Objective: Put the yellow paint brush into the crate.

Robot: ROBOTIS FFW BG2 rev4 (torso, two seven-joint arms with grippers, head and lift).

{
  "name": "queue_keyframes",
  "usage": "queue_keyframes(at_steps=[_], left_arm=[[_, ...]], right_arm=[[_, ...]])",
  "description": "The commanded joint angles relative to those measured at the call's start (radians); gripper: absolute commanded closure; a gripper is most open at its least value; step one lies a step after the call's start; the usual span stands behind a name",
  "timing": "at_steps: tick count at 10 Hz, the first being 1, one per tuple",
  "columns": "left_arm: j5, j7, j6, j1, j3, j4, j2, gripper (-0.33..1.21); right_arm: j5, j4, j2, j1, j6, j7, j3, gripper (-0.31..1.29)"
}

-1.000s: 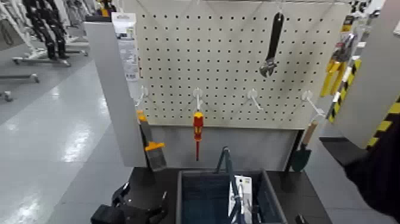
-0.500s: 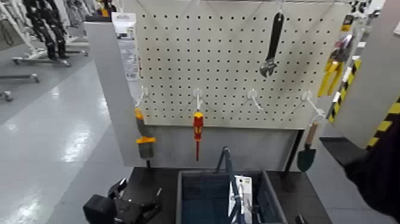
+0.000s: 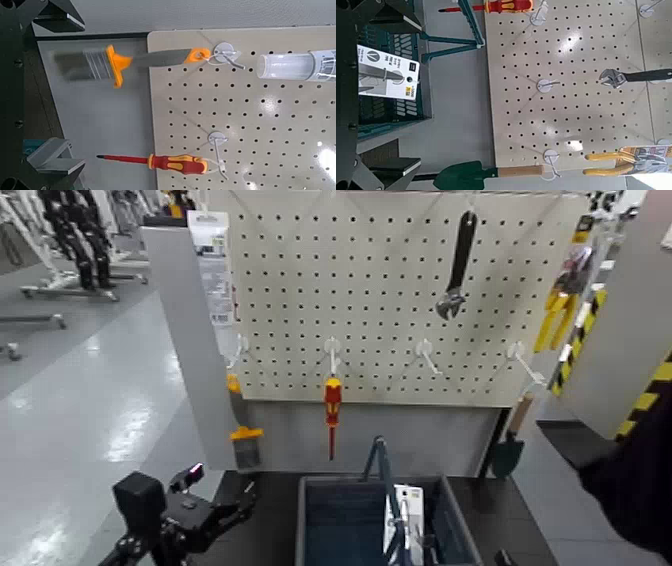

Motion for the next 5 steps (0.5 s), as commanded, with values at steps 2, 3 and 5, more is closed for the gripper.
queue_keyframes(at_steps=[2,3,5], left_arm=[[0.033,-0.104,0.123,-0.07,0.024,0.002,0.047,0.11],[0.05,-0.14,0.152,-0.097,0.026,0.017,0.069,0.11],[0.087,-0.198,0.166,-0.176,0.007,0.091,0.116,0.11]], right_arm=[[0.0,0.0,0.0,0.0,0.003,0.001,0.002,0.13],[-0.002,0.0,-0.002,0.0,0.003,0.001,0.003,0.13],[-0.002,0.0,-0.003,-0.003,0.006,0.001,0.005,0.13]])
